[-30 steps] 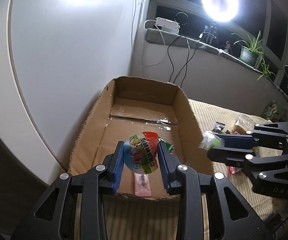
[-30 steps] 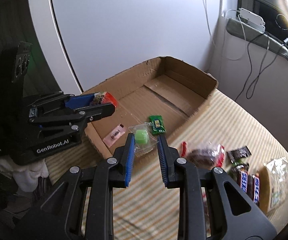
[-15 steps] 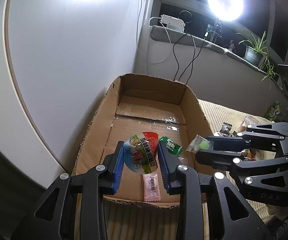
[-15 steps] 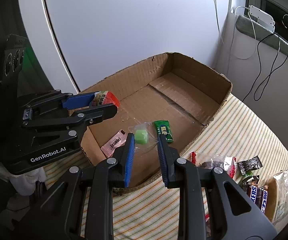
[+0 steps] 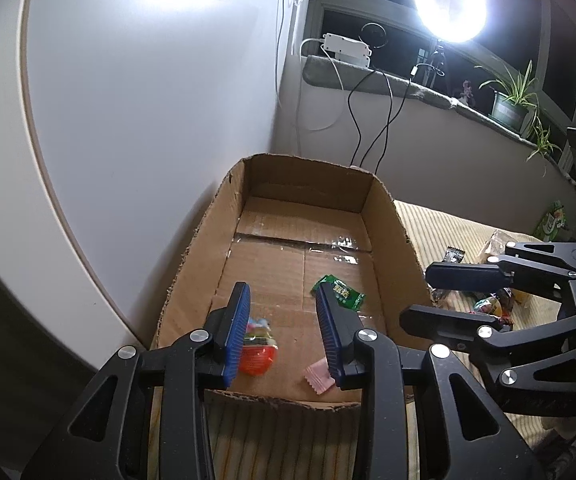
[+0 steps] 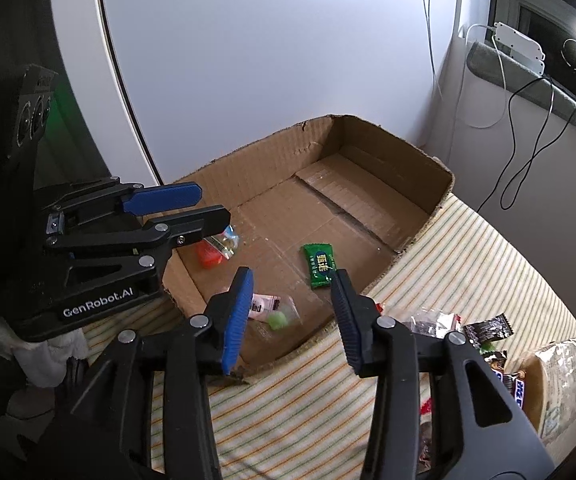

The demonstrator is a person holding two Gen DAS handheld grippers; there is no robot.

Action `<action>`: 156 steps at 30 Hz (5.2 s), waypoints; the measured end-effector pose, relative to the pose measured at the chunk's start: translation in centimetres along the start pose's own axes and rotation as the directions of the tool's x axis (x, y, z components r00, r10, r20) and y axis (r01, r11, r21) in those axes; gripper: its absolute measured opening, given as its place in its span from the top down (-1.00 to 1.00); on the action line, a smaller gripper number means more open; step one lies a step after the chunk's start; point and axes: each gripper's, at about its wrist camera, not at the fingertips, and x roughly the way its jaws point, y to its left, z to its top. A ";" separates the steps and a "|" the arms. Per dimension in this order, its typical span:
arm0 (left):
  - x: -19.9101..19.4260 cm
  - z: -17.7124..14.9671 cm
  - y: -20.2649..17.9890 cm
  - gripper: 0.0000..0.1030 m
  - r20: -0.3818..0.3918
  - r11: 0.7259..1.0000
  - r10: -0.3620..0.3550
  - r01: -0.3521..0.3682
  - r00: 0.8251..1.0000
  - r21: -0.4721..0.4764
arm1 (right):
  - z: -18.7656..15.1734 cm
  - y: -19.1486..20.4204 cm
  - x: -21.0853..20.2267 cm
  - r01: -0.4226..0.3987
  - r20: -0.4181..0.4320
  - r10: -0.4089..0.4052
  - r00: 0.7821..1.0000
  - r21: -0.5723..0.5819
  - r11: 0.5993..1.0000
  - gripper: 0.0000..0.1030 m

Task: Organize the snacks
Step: 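Move both tools back toward the snacks on the bed, then grasp the chocolate bag with the left tool while the right tool grasps the yellow packet, then carry the chocolate bag and yellow packet with both tools over the box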

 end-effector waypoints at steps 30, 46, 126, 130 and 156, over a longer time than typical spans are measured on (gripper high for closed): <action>-0.7 -1.9 -11.8 0.05 -0.052 0.978 -0.185 0.189 0.981 0.093 | -11.6 -13.0 -9.5 0.217 -0.072 -0.207 0.976 0.204 0.955 0.17; 2.8 -3.7 -18.5 -0.36 -0.203 0.952 -0.254 0.281 0.946 0.121 | -15.2 -13.2 -7.9 0.115 -0.110 -0.099 0.989 0.152 0.982 0.17; -0.8 -0.9 -8.7 0.03 -0.052 0.985 -0.168 0.170 0.984 0.042 | -6.5 -8.0 -8.0 0.063 0.033 -0.066 0.997 0.063 0.996 0.64; -0.7 -0.5 -7.3 0.03 -0.044 0.988 -0.149 0.151 0.988 0.034 | -4.2 -7.4 -6.9 0.058 0.046 -0.060 0.997 0.056 0.997 0.64; 2.1 0.4 -2.3 0.03 -0.054 0.995 -0.099 0.098 0.994 -0.018 | 3.7 -5.1 3.3 0.015 0.017 -0.015 1.000 0.003 1.000 0.64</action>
